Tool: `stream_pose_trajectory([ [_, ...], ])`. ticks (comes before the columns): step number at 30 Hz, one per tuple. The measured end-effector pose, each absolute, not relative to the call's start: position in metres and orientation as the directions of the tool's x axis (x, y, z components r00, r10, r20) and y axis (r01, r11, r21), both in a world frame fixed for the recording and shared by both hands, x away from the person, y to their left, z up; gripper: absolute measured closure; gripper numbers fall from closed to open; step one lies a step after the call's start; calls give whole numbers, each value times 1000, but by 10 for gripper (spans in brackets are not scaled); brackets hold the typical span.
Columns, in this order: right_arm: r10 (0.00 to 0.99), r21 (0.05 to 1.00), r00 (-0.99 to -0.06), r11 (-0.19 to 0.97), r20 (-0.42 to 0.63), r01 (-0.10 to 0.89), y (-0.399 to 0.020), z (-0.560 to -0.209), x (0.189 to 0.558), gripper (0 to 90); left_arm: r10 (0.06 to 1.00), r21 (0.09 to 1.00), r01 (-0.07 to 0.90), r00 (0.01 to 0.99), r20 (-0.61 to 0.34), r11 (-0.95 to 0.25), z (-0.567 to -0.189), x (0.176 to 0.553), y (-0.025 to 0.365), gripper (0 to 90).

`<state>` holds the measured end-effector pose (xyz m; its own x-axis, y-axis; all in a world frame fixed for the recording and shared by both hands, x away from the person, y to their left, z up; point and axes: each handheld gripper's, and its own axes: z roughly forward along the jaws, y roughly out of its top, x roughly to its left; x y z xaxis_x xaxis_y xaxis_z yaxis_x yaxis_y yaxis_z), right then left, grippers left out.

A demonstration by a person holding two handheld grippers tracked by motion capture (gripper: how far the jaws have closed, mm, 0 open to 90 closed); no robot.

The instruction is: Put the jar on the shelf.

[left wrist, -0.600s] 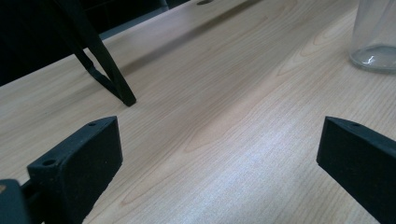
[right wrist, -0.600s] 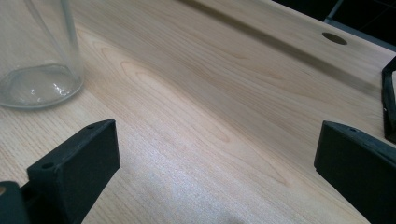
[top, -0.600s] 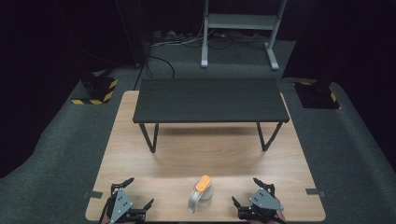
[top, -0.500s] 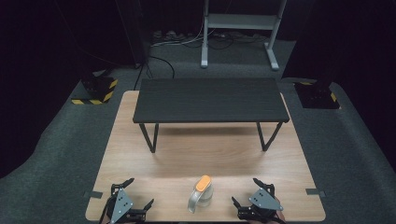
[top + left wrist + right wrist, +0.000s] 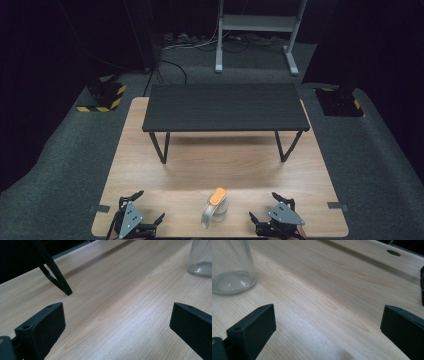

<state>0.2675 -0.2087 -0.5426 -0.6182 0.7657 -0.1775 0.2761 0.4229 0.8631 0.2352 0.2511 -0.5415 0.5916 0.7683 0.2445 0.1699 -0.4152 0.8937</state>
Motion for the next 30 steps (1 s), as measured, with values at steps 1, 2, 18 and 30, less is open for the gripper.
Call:
stream_pose_trajectory([
  [1,767,867,-618,418,-175,273,-209,-542,268,0,768,893,170,592,245,-416,-542,235,251,6],
  [2,769,871,-617,410,-169,272,-209,-541,268,0,768,893,170,592,245,-416,-542,235,251,7],
  [18,746,917,-654,338,-124,213,-199,-519,262,0,770,896,171,591,240,-410,-541,235,252,7],
  [30,712,928,-700,295,-56,226,-173,-506,260,0,769,900,172,597,228,-400,-541,236,254,7],
])
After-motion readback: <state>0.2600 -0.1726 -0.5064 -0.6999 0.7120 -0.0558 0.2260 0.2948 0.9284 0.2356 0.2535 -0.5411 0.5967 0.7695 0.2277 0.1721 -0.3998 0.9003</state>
